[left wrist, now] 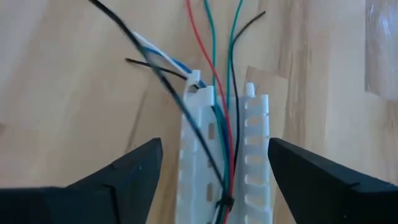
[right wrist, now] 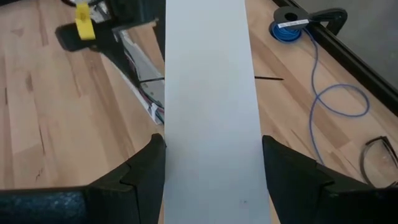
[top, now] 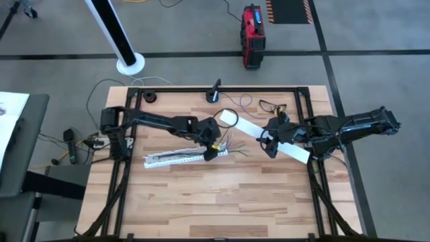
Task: Ziptie cables
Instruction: Close the white cable duct
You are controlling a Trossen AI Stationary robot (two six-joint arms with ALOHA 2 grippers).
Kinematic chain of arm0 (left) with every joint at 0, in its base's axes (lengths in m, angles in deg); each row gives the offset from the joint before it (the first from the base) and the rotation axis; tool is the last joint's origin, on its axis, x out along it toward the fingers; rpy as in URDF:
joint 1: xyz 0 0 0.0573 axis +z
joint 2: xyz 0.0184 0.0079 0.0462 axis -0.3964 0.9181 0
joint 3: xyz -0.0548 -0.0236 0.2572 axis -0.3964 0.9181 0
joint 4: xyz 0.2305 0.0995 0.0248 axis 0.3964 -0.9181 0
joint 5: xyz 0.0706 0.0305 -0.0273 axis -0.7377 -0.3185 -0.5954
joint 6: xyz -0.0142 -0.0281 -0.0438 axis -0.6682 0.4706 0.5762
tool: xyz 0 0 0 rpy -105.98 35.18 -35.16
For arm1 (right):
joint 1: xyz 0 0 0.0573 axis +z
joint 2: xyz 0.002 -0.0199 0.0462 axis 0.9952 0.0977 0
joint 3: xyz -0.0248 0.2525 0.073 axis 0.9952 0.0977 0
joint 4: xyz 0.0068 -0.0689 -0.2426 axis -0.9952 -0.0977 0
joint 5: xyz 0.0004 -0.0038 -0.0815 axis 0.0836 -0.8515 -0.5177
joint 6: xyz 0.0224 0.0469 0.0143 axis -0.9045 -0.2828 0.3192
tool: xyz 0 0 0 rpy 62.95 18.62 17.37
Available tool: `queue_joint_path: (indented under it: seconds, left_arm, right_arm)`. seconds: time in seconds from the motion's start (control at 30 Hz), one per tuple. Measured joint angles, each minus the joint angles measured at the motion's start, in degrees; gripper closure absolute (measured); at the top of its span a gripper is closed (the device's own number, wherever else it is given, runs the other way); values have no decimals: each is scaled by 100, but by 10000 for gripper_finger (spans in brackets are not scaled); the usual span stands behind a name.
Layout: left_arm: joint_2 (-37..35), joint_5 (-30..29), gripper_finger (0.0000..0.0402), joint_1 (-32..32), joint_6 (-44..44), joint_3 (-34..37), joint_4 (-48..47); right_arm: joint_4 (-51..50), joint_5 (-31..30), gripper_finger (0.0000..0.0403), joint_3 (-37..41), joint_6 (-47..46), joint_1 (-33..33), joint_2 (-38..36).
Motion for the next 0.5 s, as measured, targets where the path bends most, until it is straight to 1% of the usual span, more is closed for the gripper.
queue_joint_path:
  seconds: [0.17,0.3,0.5]
  left_arm:
    - [130,52,111,-181,170,-9,9]
    - [130,-225,111,-344,165,-9,70]
    - [141,-166,111,-602,379,-5,170]
  right_arm:
    - [-3,0,184,0,4,0,0]
    - [2,0,184,0,51,-8,0]
    - [0,36,184,0,65,-19,0]
